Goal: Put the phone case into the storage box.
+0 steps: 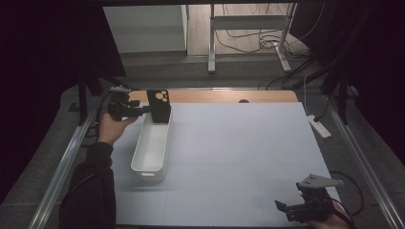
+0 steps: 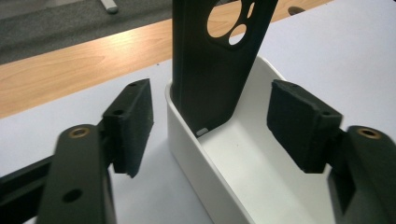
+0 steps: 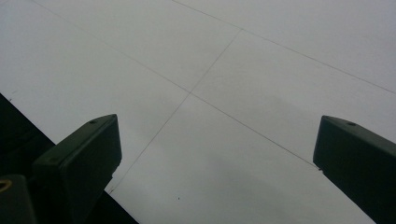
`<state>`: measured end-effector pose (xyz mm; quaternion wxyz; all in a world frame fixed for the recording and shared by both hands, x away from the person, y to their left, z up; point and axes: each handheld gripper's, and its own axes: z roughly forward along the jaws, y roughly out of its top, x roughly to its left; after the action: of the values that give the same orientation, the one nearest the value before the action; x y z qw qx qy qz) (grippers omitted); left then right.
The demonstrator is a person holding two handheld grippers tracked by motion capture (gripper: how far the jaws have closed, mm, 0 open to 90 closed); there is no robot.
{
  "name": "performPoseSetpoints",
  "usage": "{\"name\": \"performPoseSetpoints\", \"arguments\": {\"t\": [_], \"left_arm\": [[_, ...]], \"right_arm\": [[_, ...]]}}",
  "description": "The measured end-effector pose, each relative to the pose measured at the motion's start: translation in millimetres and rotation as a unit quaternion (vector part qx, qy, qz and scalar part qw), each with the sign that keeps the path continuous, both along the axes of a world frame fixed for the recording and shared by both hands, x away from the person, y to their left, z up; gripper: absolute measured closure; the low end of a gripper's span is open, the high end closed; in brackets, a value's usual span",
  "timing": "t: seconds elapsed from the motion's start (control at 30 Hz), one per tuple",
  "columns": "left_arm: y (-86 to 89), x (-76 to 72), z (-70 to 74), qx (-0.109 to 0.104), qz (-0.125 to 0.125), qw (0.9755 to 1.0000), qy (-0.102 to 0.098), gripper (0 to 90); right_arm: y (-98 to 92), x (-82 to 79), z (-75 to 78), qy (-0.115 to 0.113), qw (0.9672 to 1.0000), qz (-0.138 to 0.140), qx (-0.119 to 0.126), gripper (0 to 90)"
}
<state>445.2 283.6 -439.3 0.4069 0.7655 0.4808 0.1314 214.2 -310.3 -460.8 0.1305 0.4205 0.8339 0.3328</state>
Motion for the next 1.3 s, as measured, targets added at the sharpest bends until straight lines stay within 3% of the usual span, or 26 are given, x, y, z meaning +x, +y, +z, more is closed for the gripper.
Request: {"name": "performPoseSetpoints", "arguments": {"t": [0.17,0.37,0.57,0.87,1.3], "left_arm": [[0.0,-4.0,1.6,-0.004,0.002,1.0,0.0,24.8],[0.2,-9.6,1.2,-0.019,-0.014,0.9997,0.006,18.3],[-2.2,-16.3,2.1,-0.018,-0.025,0.9994,0.014,10.8],[-6.3,-27.3,4.8,-0.02,-0.03,0.9993,0.008,2.1],[-16.5,-49.7,7.1,-0.028,-0.051,0.9982,-0.012,0.0]], "right_arm": [[0.3,-0.1,-0.1,-0.002,1.0,0.0,0.0,1.1],[0.1,-0.3,0.1,-0.003,1.0,-0.002,0.002,1.1],[0.5,-0.6,0.2,-0.003,1.0,-0.001,-0.002,1.1],[-0.5,-1.1,0.8,-0.006,1.0,-0.005,0.004,0.9],[-1.8,-0.2,0.7,-0.004,0.9999,-0.01,0.007,0.0]]}}
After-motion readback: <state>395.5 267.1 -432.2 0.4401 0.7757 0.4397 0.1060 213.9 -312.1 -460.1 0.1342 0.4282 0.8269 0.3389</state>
